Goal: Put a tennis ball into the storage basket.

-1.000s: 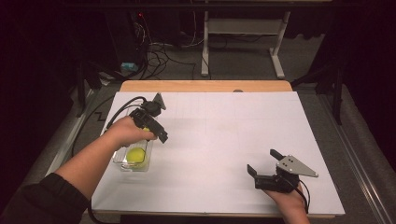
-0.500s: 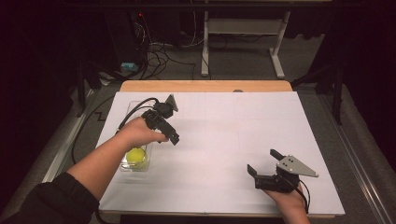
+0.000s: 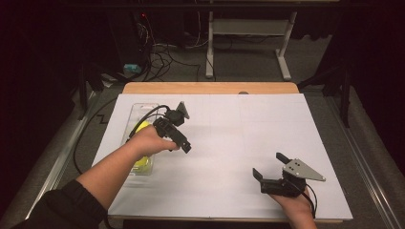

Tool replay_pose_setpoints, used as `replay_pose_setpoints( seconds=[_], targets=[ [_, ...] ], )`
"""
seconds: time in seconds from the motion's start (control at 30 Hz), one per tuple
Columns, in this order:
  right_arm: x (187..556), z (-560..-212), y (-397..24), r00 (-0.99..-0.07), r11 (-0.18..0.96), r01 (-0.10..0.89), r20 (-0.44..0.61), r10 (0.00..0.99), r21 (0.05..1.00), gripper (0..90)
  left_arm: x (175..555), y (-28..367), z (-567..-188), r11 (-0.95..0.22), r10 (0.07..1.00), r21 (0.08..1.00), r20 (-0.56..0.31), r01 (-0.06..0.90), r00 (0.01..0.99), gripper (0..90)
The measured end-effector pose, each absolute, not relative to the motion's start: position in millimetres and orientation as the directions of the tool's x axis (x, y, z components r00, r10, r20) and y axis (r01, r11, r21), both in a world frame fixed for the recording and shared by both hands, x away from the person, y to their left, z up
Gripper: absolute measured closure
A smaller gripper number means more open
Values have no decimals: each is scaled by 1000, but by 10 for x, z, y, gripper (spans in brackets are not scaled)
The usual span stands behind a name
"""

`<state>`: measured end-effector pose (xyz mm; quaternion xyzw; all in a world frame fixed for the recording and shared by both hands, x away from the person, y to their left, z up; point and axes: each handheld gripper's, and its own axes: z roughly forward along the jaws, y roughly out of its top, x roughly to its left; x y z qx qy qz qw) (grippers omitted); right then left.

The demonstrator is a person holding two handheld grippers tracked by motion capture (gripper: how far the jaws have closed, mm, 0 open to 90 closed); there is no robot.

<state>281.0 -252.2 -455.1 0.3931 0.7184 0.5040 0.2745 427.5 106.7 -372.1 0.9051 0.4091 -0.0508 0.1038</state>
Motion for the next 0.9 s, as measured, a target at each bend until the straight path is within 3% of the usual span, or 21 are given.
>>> replay_pose_setpoints(
  seconds=[0.4,0.67,0.9],
  targets=[
    [2807,-4550,-2514,-543,183,285,1,839,941,0,4084,988,-4014,-675,704,158,-155,721,693,7],
    [2799,-4546,-2513,-546,184,284,1,838,941,0,3837,1019,-4206,-654,711,251,-117,714,693,7],
    [2787,-4541,-2503,-546,185,286,1,838,940,0,3637,1101,-4349,-590,714,386,-160,709,682,7]
  ],
)
